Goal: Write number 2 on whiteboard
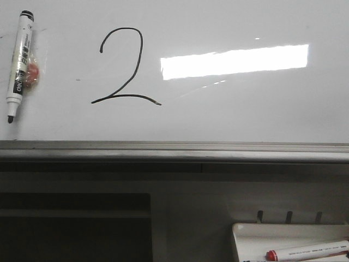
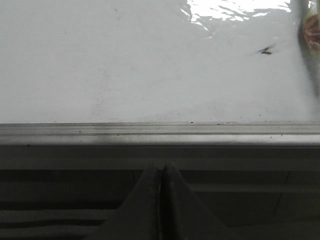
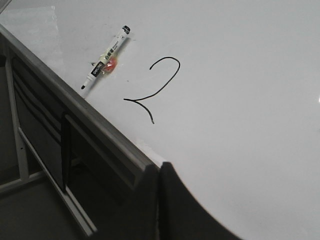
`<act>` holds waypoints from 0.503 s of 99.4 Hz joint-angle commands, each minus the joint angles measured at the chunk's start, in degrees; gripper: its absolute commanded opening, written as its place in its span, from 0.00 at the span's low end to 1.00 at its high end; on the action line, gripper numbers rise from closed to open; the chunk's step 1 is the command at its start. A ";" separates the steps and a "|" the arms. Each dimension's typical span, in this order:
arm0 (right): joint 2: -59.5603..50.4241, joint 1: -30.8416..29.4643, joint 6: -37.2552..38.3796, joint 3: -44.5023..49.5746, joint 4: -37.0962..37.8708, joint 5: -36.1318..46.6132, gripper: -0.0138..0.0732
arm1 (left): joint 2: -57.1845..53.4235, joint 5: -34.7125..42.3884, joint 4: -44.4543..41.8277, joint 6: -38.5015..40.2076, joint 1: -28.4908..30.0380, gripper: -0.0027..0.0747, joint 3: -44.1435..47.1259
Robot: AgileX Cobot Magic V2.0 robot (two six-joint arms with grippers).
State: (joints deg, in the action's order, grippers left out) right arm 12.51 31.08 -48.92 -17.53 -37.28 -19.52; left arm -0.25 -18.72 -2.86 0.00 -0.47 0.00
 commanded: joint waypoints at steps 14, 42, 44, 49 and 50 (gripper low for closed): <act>0.32 -0.37 -0.45 -1.46 -0.97 3.55 0.10 | -1.50 4.14 -0.35 0.00 0.03 0.01 0.72; 0.32 -0.37 -0.45 -1.46 -0.97 3.55 0.10 | -1.50 4.14 -0.35 0.00 0.03 0.01 0.72; 0.32 -0.37 -0.45 -1.46 -0.97 3.55 0.10 | -1.50 4.14 -0.35 0.00 0.03 0.01 0.72; 0.32 -0.37 -0.45 -1.46 -0.97 3.55 0.10 | -1.50 4.14 -0.35 0.00 0.03 0.01 0.72; 0.32 -0.37 -0.45 -1.46 -0.97 3.55 0.10 | -1.50 4.14 -0.35 0.00 0.03 0.01 0.72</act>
State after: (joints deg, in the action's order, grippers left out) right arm 12.51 31.08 -48.92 -17.53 -37.28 -19.52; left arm -0.25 -18.72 -3.12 0.00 -0.47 0.00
